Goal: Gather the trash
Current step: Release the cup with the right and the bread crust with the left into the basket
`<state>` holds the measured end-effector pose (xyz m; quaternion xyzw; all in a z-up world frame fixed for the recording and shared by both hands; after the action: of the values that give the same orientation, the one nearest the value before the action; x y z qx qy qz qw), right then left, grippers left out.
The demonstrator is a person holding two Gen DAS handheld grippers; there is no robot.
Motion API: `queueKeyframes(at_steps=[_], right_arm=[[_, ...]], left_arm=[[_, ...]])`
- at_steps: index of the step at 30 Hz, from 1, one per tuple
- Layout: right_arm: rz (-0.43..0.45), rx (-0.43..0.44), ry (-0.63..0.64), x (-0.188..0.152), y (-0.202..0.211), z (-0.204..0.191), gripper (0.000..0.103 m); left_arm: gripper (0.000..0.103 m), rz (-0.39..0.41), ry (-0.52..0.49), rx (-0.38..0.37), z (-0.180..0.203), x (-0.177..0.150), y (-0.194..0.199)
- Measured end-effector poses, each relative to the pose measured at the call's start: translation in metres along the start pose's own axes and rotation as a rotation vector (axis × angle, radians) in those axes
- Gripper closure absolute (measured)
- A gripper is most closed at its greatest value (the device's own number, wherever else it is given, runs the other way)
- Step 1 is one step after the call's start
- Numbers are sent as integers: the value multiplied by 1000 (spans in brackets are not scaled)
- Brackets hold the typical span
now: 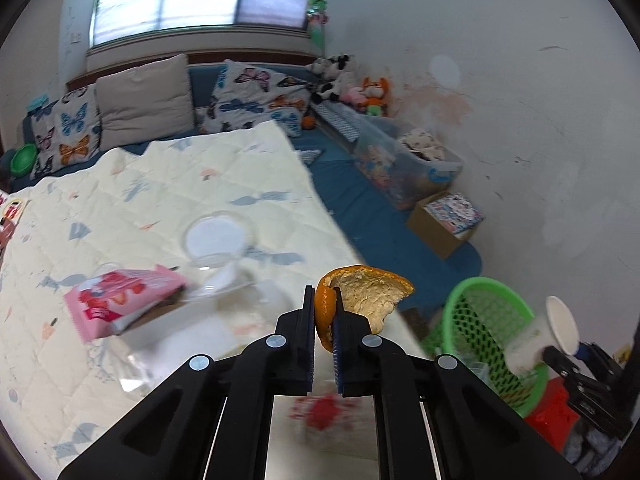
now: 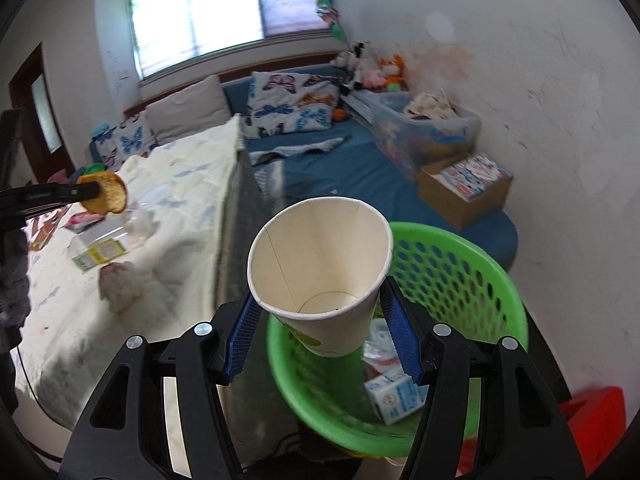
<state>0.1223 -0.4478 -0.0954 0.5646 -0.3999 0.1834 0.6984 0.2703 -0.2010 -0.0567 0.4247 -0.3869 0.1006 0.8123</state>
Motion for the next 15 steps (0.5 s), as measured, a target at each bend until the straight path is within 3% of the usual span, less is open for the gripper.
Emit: queueKeyframes(at_steps=[15], right_arm=[[-39,-51,-102,-24,-4,63,37]], left_arm=[[96,-100,-126,-109,113,-19,-50]])
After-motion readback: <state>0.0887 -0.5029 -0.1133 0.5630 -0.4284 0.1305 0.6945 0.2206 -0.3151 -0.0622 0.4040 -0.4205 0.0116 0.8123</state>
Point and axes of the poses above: each gripper's, at about its wrist camera, not at the fingertips, and y roughly against the way its jaws point, z to its right, x to its top, the point moved 9 cm from there along -y, roughly the way its jaws point, and after that the axes turned 13 degrees about -x, right-handed, at the moved point
